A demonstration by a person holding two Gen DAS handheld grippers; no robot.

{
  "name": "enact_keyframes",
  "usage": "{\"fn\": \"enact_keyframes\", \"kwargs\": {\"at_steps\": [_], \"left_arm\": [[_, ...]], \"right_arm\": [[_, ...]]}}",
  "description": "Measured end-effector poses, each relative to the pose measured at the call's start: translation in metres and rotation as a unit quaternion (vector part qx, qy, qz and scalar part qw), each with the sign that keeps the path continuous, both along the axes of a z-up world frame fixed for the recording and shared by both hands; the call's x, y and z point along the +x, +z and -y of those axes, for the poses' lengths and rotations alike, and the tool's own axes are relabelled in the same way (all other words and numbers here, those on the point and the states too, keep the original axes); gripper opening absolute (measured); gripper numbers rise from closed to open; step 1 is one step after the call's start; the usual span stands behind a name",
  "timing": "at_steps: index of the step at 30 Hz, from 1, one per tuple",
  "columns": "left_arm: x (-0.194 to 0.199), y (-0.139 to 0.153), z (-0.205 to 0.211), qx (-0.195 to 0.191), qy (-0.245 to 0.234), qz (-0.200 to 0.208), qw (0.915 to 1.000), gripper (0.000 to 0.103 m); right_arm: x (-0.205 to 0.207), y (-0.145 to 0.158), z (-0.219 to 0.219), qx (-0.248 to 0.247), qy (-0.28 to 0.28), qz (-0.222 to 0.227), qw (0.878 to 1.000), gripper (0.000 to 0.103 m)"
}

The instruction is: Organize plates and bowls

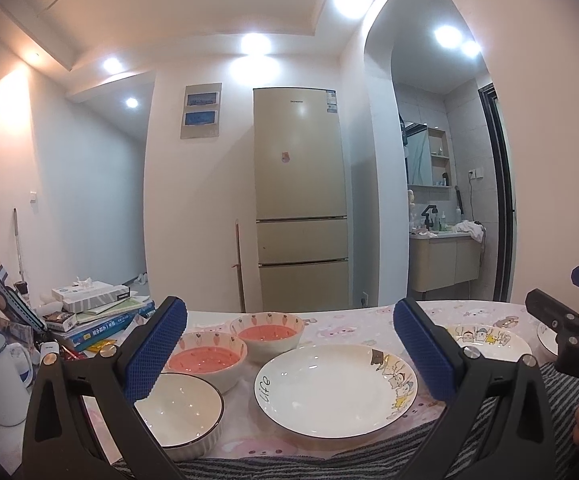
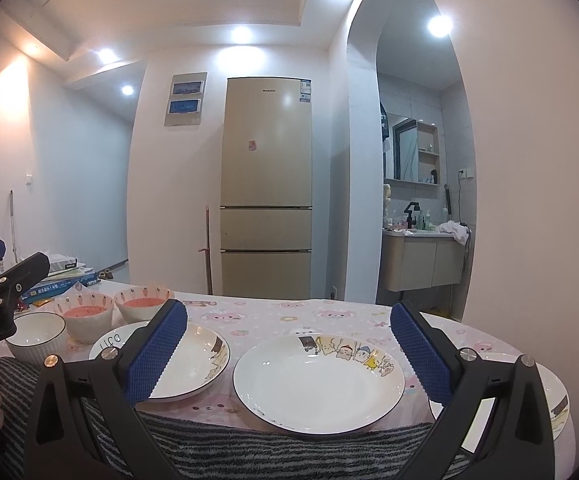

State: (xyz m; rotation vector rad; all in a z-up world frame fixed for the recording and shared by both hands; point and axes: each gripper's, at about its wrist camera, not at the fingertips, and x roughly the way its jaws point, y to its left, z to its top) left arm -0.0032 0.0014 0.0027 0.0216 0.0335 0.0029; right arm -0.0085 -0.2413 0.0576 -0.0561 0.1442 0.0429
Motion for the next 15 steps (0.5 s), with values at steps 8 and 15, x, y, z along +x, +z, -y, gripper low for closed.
{"fn": "enact_keyframes", "kwargs": {"at_steps": [8,15], "left_arm": [[-0.003,0.013,0.004,0.033,0.001,-0.003,0.9995,0.103],[0.003,0.043,-0.008,0.027,0.019,-0.026,0.9991,0.103]], "right_arm": [[0.002,0.017,-0.004,0.006,0.024,-0.015,1.000,0.103],[0.016,0.050,-0.014,0.029,0.080,-0.046,0.995,0.100]]}}
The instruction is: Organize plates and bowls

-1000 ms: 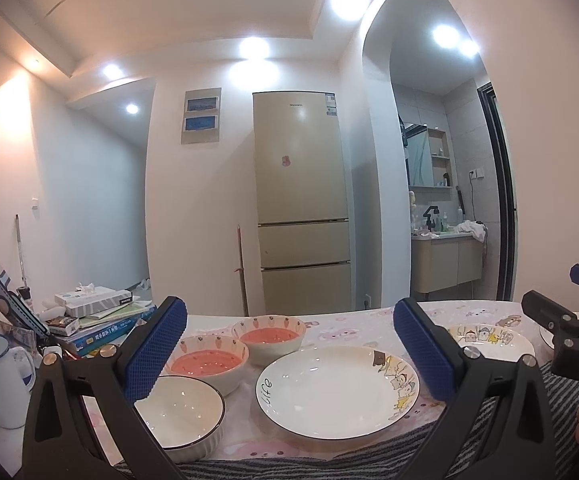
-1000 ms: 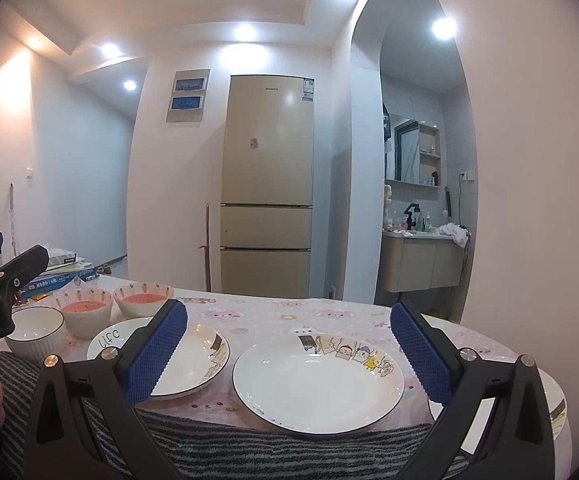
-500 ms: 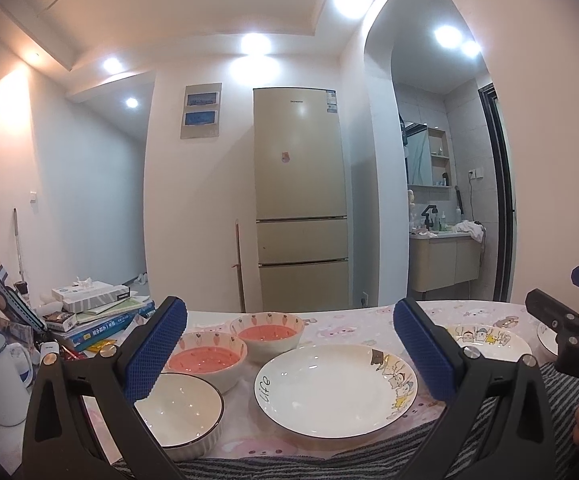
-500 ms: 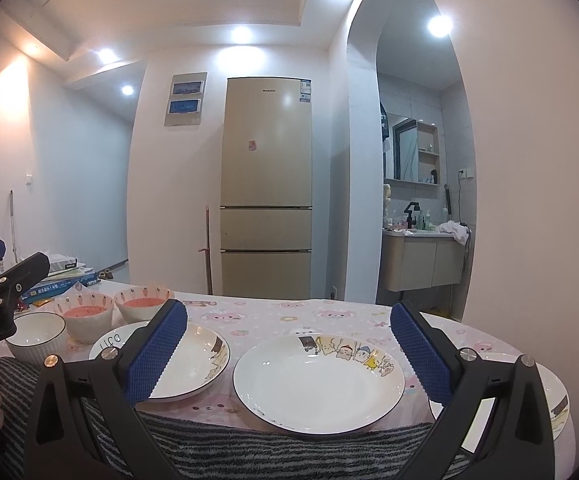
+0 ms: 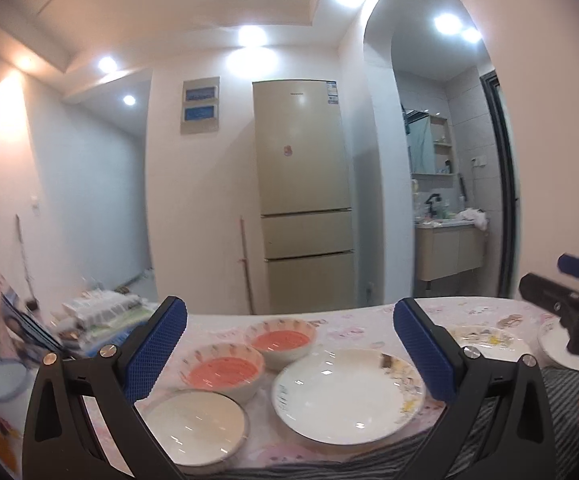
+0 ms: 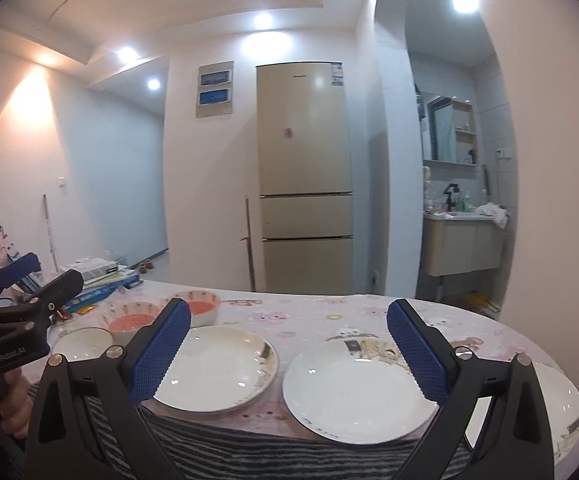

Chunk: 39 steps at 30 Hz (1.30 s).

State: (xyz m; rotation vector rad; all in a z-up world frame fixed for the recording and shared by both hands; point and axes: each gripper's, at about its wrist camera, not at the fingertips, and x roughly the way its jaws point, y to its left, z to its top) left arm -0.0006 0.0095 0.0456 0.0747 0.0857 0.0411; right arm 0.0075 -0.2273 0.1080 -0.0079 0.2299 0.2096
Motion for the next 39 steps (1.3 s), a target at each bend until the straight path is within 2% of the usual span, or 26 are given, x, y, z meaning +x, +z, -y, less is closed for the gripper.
{"fn": "enact_keyframes", "kwargs": {"at_steps": [2,6,9,10,12,13,15,17,19,22,25,27,30,31,34,36,39], "left_arm": [[0.009,0.017,0.001,0.016,0.019,-0.022,0.9995,0.103],[0.021,0.053,-0.011,0.004,0.028,-0.025,0.9993,0.103],[0.036,0.079,-0.016,0.010,0.035,-0.024,0.9990,0.103],[0.045,0.086,-0.021,0.009,0.040,-0.033,0.9986,0.103],[0.069,0.095,-0.036,-0.024,0.032,-0.069,0.9968,0.103],[0.081,0.096,-0.046,-0.050,0.033,-0.086,0.9945,0.103],[0.104,0.094,-0.059,-0.076,0.046,-0.103,0.9907,0.103],[0.131,0.096,-0.067,-0.081,0.048,-0.125,0.9876,0.103],[0.159,0.103,-0.072,-0.078,0.054,-0.141,0.9855,0.103],[0.191,0.119,-0.076,-0.068,0.062,-0.152,0.9841,0.095],[0.205,0.123,-0.082,-0.086,0.032,-0.156,0.9834,0.095],[0.215,0.110,-0.087,-0.089,0.033,-0.170,0.9809,0.095],[0.244,0.070,-0.092,-0.082,0.046,-0.224,0.9700,0.095],[0.254,0.055,-0.095,-0.088,0.046,-0.247,0.9639,0.094],[0.287,0.015,-0.102,-0.110,0.041,-0.320,0.9399,0.085],[0.302,-0.007,-0.103,-0.110,0.052,-0.357,0.9261,0.083],[0.317,-0.030,-0.101,-0.112,0.045,-0.393,0.9117,0.079]], "right_arm": [[0.009,0.017,-0.007,0.013,0.016,-0.007,1.000,0.100],[0.034,0.053,-0.025,0.012,0.034,-0.024,0.999,0.099],[0.051,0.078,-0.046,-0.017,0.016,0.023,0.999,0.099],[0.062,0.085,-0.051,-0.020,0.022,0.021,0.999,0.099],[0.091,0.095,-0.059,-0.006,0.026,-0.009,1.000,0.099],[0.109,0.097,-0.063,0.004,0.028,-0.033,0.999,0.099],[0.145,0.099,-0.070,0.027,0.027,-0.079,0.996,0.097],[0.176,0.100,-0.076,0.048,0.016,-0.096,0.994,0.096],[0.203,0.104,-0.082,0.061,0.011,-0.106,0.992,0.091],[0.239,0.105,-0.085,0.085,0.021,-0.132,0.987,0.090],[0.269,0.092,-0.089,0.115,0.020,-0.156,0.981,0.090],[0.284,0.073,-0.091,0.125,0.018,-0.175,0.976,0.090],[0.301,0.032,-0.102,0.118,0.029,-0.215,0.969,0.090],[0.309,0.019,-0.107,0.107,0.027,-0.233,0.966,0.088],[0.333,-0.022,-0.121,0.086,0.031,-0.309,0.947,0.080],[0.342,-0.044,-0.128,0.076,0.031,-0.329,0.941,0.080],[0.354,-0.072,-0.137,0.062,0.027,-0.358,0.931,0.078]]}}
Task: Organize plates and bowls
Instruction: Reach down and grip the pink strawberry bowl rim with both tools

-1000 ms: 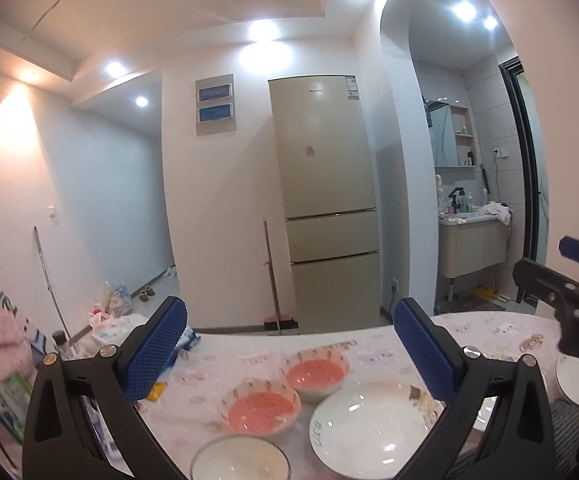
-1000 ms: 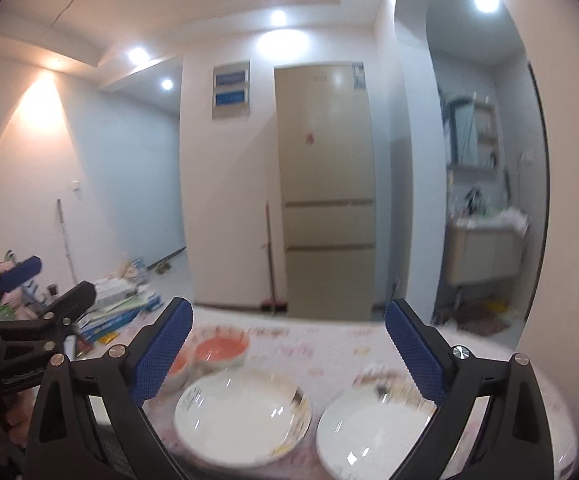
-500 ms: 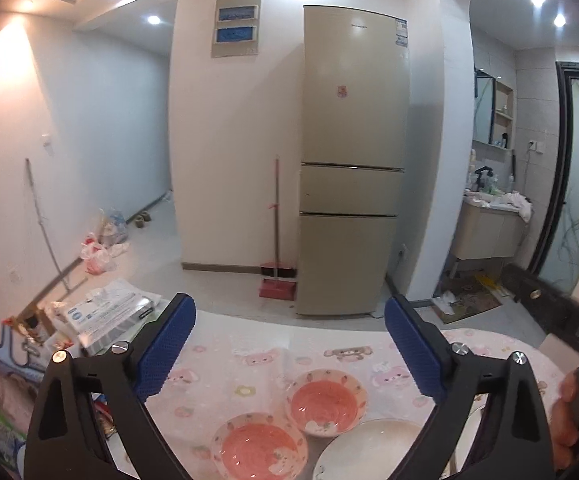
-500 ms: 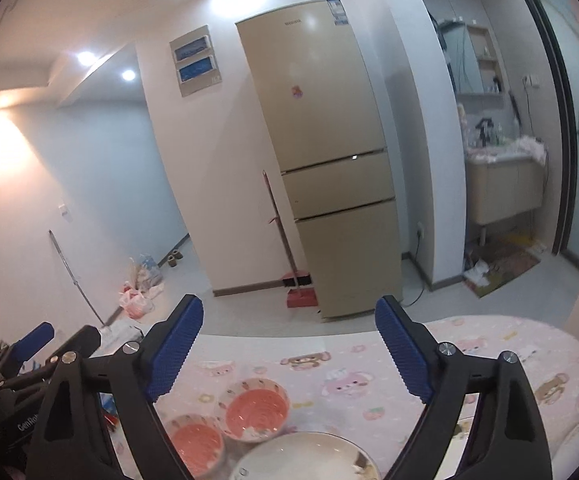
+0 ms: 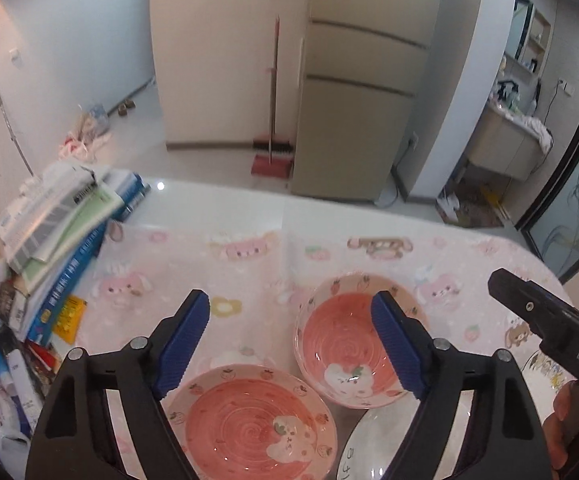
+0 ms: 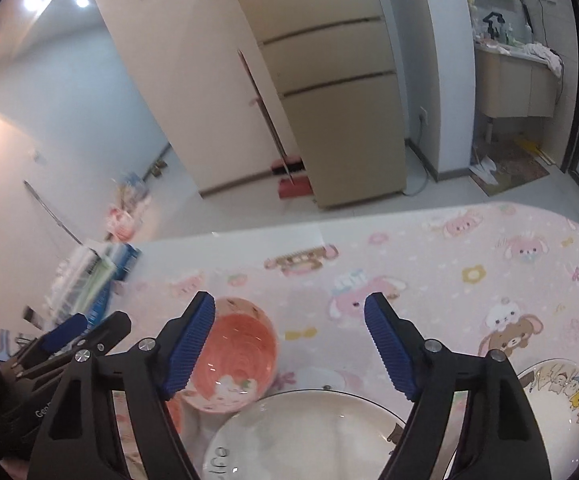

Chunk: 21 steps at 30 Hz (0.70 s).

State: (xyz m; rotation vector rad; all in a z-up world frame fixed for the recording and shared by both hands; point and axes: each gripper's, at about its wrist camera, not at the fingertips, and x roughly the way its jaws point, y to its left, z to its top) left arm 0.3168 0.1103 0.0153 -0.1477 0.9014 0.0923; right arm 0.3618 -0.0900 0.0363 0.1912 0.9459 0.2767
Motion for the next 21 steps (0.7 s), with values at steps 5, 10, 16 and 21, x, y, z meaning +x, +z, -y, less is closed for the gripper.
{"fn": "enact_keyframes", "kwargs": {"at_steps": [5,10,16,21], "left_arm": [[0.009,-0.025,0.019,-0.004,-0.031,-0.052,0.9982,0.057],[0.023,-0.049,0.012,-0.019,-0.024,-0.084,0.9960,0.030],[0.032,-0.070,-0.001,-0.056,-0.014,-0.113,0.9919,0.020],[0.033,-0.074,0.002,-0.032,-0.009,-0.114,0.9929,0.019]], "right_arm": [[0.008,-0.045,-0.010,0.030,0.032,-0.079,0.996,0.048],[0.007,-0.073,-0.029,0.015,0.053,-0.107,0.993,0.036],[0.006,-0.094,-0.040,0.015,0.059,-0.120,0.991,0.017],[0.008,-0.099,-0.039,0.025,0.063,-0.115,0.991,0.017]]}}
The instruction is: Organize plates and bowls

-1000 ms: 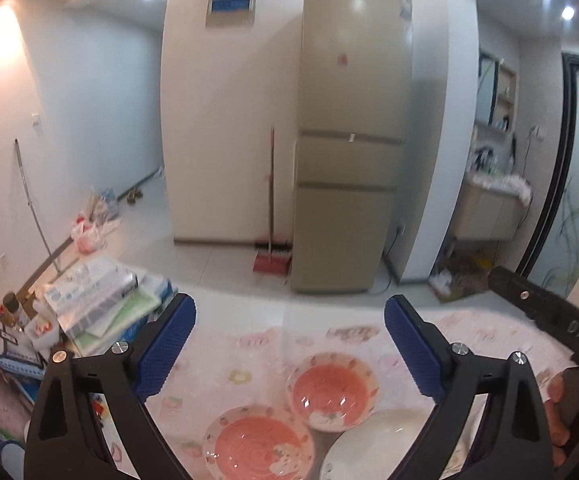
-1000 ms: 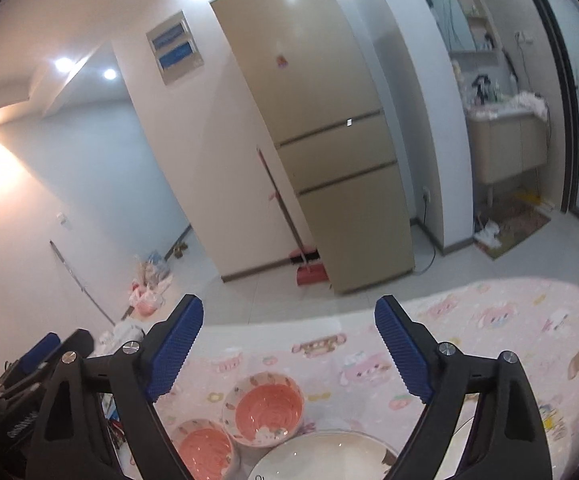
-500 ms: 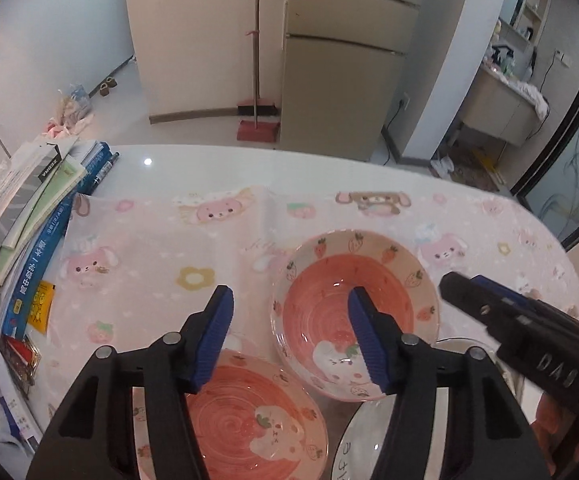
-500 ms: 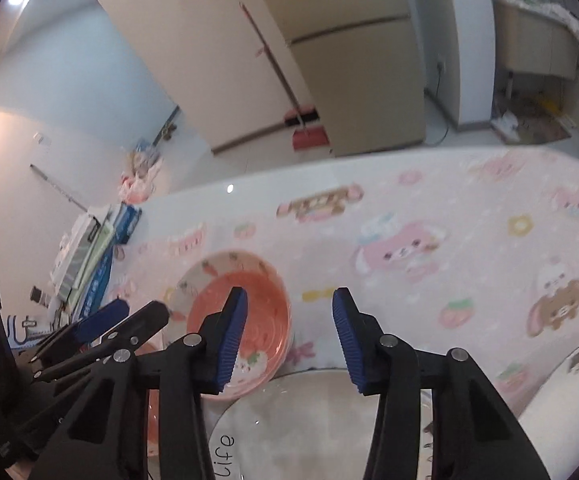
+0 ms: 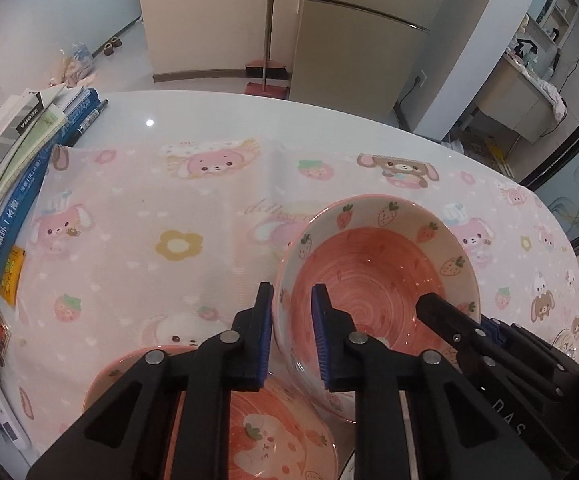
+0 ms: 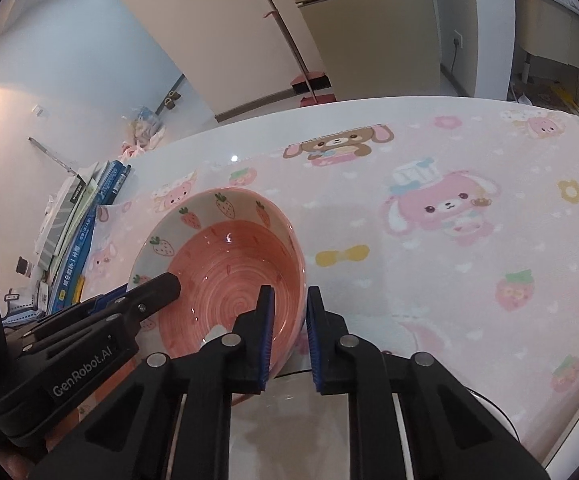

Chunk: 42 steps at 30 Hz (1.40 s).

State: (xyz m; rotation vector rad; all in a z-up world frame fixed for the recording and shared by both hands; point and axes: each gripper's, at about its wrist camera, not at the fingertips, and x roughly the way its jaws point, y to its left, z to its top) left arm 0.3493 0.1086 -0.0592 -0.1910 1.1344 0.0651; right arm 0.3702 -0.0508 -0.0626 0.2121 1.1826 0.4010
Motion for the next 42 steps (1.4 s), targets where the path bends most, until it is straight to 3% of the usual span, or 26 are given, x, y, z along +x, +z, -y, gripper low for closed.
{"fn": "enact_keyframes", "kwargs": {"at_steps": [5,13,19,32,42], "left_arm": [[-0.003,0.003,0.005,0.032,0.004,0.013,0.9994,0.008],[-0.006,0.009,-0.013,-0.027,0.007,0.029,0.9992,0.007],[-0.014,0.027,-0.006,-0.020,0.001,0.056,0.9982,0.006],[-0.043,0.085,0.000,-0.002,0.002,0.119,0.9929,0.006],[-0.083,0.142,-0.005,0.021,0.025,0.194,0.9804,0.006]], "right_arm": [[0.001,-0.002,0.003,0.017,-0.007,0.000,1.000,0.017],[-0.003,0.007,0.000,0.003,-0.004,-0.008,1.000,0.016],[-0.007,0.022,0.006,0.016,-0.009,0.001,1.000,0.016],[-0.029,0.083,0.018,0.046,-0.010,0.048,0.998,0.016],[-0.064,0.140,0.008,0.065,0.005,0.105,0.992,0.017]]}}
